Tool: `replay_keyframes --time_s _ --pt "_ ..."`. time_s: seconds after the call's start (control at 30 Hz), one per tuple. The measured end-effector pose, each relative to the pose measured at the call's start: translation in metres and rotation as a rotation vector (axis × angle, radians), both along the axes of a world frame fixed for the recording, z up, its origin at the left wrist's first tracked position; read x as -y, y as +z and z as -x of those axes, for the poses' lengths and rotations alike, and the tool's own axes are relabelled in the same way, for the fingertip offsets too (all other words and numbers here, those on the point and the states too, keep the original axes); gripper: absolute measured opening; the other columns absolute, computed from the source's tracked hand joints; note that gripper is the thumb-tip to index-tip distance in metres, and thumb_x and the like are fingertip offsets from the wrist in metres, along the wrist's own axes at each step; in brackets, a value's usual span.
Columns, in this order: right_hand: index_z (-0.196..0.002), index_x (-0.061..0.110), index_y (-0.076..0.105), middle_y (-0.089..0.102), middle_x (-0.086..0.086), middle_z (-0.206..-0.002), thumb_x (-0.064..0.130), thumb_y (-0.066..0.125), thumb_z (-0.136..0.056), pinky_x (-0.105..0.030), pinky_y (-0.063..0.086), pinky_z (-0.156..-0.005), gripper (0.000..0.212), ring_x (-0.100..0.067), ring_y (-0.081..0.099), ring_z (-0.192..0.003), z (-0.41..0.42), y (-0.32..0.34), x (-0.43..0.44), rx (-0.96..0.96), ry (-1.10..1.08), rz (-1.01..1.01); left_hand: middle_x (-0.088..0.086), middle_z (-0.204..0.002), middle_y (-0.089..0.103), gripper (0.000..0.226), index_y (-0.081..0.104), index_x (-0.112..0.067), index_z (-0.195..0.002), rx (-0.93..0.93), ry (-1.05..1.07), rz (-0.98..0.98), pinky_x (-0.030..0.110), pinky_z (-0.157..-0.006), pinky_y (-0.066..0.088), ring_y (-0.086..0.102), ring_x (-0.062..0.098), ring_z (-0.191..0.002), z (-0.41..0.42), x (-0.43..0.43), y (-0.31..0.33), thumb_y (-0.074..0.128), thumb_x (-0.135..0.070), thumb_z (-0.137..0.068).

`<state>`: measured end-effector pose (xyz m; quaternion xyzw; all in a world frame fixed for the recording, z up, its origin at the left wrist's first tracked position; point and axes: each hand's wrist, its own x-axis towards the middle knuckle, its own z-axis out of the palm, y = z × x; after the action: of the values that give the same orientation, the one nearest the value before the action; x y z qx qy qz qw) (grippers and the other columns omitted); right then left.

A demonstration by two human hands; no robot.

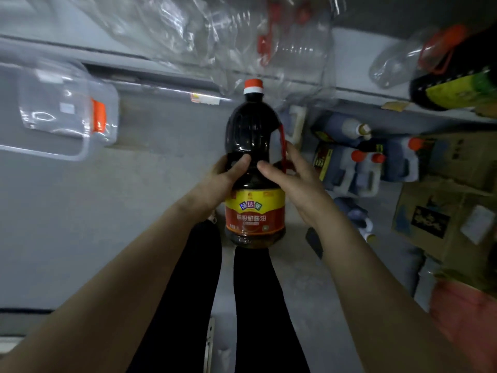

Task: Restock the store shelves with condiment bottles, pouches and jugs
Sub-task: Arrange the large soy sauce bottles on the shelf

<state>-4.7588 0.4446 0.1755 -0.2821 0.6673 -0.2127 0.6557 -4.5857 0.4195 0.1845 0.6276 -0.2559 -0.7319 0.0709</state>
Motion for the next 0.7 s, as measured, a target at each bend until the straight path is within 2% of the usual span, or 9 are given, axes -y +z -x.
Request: replay_keyframes --time_s 0.07,0.17,0.23,0.3,0.4,0.47,0.53,0.6,0.7 --pt "-0.128 0.056 0.053 0.063 0.036 -0.111 0.051 0.077 -0.078 -0.011 0.049 -0.079 0.055 0.014 0.060 -0.102 -0.002 0.029 0.005 -0.003 -0.008 0.004 0.001 -0.126 0.060 0.049 0.043 -0.020 -0.145 -0.005 -0.008 0.012 0.016 -0.066 0.050 0.060 0.001 -0.094 -0.001 0.002 0.030 0.046 -0.041 -0.101" --pt "-0.124 0.055 0.057 0.067 0.030 -0.115 0.049 0.077 -0.079 -0.017 0.049 -0.087 0.050 0.012 0.061 -0.106 -0.005 0.071 0.009 0.002 -0.022 0.041 0.004 -0.130 0.059 0.051 0.042 -0.020 -0.146 0.004 0.008 0.028 0.021 -0.069 0.050 0.062 0.009 -0.098 -0.004 0.006 0.073 0.045 -0.044 -0.101" --pt "-0.131 0.044 0.059 0.070 0.024 -0.118 0.043 0.078 -0.081 -0.017 0.051 -0.087 0.054 0.007 0.064 -0.108 -0.009 0.100 0.008 0.008 -0.037 0.078 0.007 -0.134 0.059 0.054 0.043 -0.020 -0.146 0.034 0.006 0.045 0.033 -0.082 0.053 0.061 0.020 -0.111 -0.006 0.005 0.101 0.047 -0.047 -0.099" --pt "-0.137 0.036 0.057 0.071 0.015 -0.122 0.044 0.079 -0.076 -0.024 0.054 -0.091 0.065 -0.002 0.067 -0.111 -0.013 0.130 0.008 0.007 -0.034 0.106 0.008 -0.134 0.060 0.055 0.046 -0.021 -0.144 0.070 0.002 0.071 0.041 -0.092 0.053 0.061 0.025 -0.116 -0.009 0.004 0.128 0.049 -0.051 -0.098" --pt "-0.139 0.033 0.054 0.069 0.003 -0.126 0.047 0.084 -0.068 -0.036 0.056 -0.093 0.079 -0.014 0.068 -0.113 -0.011 0.178 0.010 0.018 -0.013 0.132 0.005 -0.126 0.065 0.054 0.051 -0.021 -0.139 0.060 0.025 0.130 0.032 -0.075 0.054 0.066 0.018 -0.103 -0.009 0.008 0.173 0.053 -0.053 -0.095" --pt "-0.138 0.032 0.054 0.071 0.000 -0.123 0.041 0.085 -0.070 -0.036 0.057 -0.090 0.075 -0.016 0.070 -0.109 -0.008 0.207 0.014 0.015 0.000 0.178 0.000 -0.115 0.069 0.053 0.053 -0.020 -0.136 0.042 0.028 0.177 0.023 -0.060 0.053 0.068 0.007 -0.089 -0.008 0.011 0.202 0.055 -0.053 -0.094" --pt "-0.139 0.027 0.054 0.073 0.003 -0.117 0.028 0.084 -0.080 -0.030 0.058 -0.084 0.066 -0.014 0.072 -0.105 -0.009 0.236 0.013 0.037 0.014 0.232 -0.009 -0.101 0.070 0.047 0.055 -0.022 -0.131 0.017 0.031 0.230 0.016 -0.051 0.051 0.068 -0.003 -0.074 -0.011 0.012 0.232 0.056 -0.052 -0.094" --pt "-0.140 0.024 0.053 0.074 0.005 -0.115 0.020 0.079 -0.086 -0.023 0.058 -0.078 0.060 -0.009 0.072 -0.101 -0.008 0.265 0.012 0.035 0.011 0.286 -0.011 -0.096 0.069 0.042 0.057 -0.023 -0.127 0.004 0.027 0.297 0.013 -0.048 0.050 0.068 -0.005 -0.068 -0.014 0.012 0.265 0.057 -0.050 -0.095" --pt "-0.138 0.028 0.054 0.073 0.012 -0.112 0.024 0.079 -0.086 -0.018 0.057 -0.072 0.058 -0.001 0.071 -0.097 -0.006 0.312 0.018 0.007 0.020 0.375 -0.010 -0.096 0.071 0.035 0.058 -0.026 -0.121 -0.032 0.006 0.381 0.014 -0.049 0.051 0.069 -0.004 -0.069 -0.015 0.020 0.312 0.061 -0.047 -0.093"
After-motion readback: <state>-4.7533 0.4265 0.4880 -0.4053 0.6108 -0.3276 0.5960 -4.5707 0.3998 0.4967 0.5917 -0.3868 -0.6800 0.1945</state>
